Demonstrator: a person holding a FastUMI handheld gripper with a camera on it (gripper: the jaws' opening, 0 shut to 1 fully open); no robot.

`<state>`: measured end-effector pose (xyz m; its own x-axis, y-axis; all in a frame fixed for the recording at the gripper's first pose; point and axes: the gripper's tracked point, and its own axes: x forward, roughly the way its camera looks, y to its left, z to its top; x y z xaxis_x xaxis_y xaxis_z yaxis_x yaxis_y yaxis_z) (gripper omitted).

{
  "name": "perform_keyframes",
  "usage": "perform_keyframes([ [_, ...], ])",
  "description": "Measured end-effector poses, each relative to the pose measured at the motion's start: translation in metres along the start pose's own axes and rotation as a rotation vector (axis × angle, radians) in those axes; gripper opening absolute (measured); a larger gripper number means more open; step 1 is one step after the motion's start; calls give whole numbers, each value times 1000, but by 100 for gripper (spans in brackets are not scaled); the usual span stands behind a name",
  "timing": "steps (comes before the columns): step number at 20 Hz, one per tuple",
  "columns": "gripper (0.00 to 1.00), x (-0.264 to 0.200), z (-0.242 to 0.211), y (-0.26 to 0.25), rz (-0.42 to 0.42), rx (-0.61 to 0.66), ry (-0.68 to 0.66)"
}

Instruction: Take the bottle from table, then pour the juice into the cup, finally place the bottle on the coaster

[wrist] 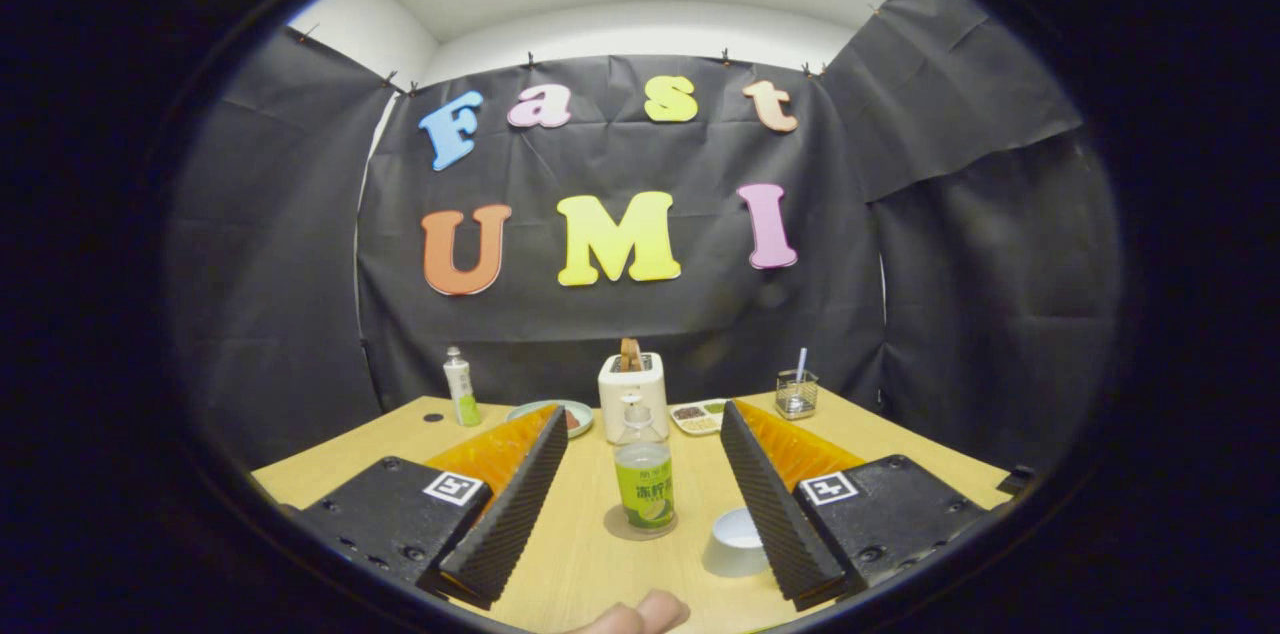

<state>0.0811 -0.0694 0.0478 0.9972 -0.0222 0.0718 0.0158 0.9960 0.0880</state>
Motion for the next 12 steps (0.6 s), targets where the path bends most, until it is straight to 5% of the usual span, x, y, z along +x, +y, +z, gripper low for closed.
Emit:
perform_keyframes([
  [5, 100, -44, 7, -3, -27, -122, 31],
  [12, 100, -78, 12, 6, -10, -133, 38],
])
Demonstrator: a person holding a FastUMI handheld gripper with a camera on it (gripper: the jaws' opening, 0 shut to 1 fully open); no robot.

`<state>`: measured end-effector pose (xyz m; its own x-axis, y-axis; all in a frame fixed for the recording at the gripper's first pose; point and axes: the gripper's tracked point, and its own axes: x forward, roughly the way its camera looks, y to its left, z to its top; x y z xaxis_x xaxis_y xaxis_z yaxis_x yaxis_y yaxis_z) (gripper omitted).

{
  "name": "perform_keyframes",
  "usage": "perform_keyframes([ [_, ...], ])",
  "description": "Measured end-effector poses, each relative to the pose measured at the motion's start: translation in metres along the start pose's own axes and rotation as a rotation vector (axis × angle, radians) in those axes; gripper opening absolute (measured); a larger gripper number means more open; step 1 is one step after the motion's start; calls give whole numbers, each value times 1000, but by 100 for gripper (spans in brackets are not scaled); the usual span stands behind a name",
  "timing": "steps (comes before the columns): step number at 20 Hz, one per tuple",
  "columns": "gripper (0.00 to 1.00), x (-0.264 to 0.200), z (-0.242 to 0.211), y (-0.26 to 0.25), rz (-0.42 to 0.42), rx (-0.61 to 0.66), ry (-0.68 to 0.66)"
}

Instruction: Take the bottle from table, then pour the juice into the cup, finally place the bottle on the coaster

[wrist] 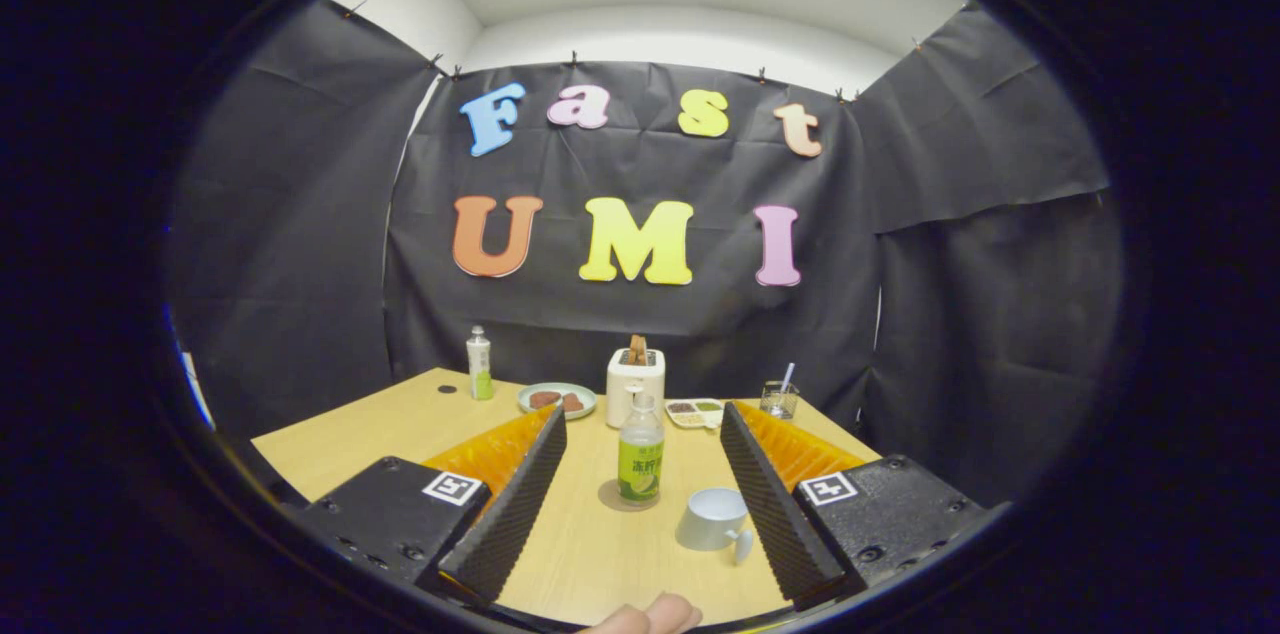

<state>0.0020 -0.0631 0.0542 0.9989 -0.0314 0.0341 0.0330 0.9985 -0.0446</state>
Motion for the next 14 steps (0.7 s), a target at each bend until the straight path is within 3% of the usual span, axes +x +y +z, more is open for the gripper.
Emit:
perform_keyframes([
  [3, 100, -6, 1, 14, 43, -23, 19],
  [7, 100, -7, -4, 1, -36, -107, 64],
  [14, 100, -7, -9, 6, -12, -62, 104],
])
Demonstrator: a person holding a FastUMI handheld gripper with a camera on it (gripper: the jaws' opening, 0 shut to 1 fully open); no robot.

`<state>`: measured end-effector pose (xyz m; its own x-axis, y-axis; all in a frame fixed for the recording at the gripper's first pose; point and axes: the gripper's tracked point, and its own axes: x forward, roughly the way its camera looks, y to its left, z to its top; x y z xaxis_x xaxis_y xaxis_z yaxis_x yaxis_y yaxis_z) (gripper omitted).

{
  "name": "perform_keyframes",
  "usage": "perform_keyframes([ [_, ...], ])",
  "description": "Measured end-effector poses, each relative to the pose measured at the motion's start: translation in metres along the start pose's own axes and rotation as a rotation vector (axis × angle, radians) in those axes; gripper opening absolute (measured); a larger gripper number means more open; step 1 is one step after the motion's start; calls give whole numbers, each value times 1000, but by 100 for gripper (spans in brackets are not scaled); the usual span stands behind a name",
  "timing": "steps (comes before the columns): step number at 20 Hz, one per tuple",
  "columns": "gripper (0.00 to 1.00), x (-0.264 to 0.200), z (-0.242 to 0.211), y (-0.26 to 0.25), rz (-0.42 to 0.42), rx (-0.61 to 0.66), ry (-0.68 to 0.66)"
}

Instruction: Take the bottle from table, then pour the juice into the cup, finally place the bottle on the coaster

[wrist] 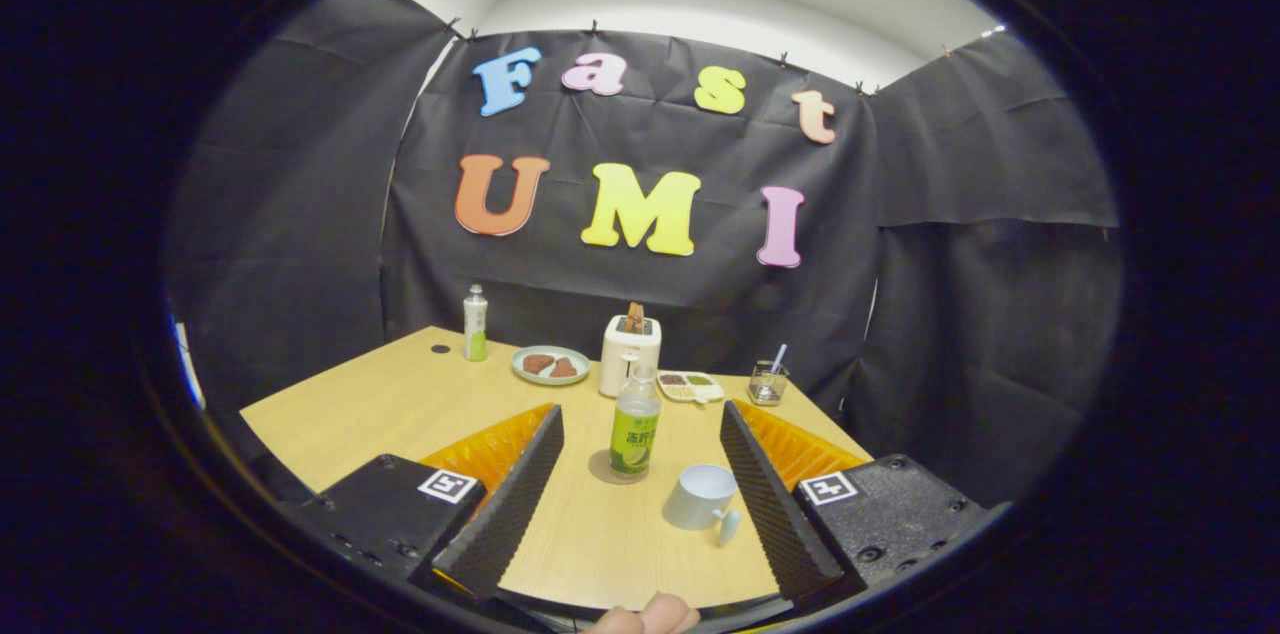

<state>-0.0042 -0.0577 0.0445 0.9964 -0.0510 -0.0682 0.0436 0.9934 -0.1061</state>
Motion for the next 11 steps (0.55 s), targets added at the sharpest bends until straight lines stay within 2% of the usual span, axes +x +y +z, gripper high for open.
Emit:
perform_keyframes([
  [11, 100, -9, 8, -9, 20, 55, -17],
])
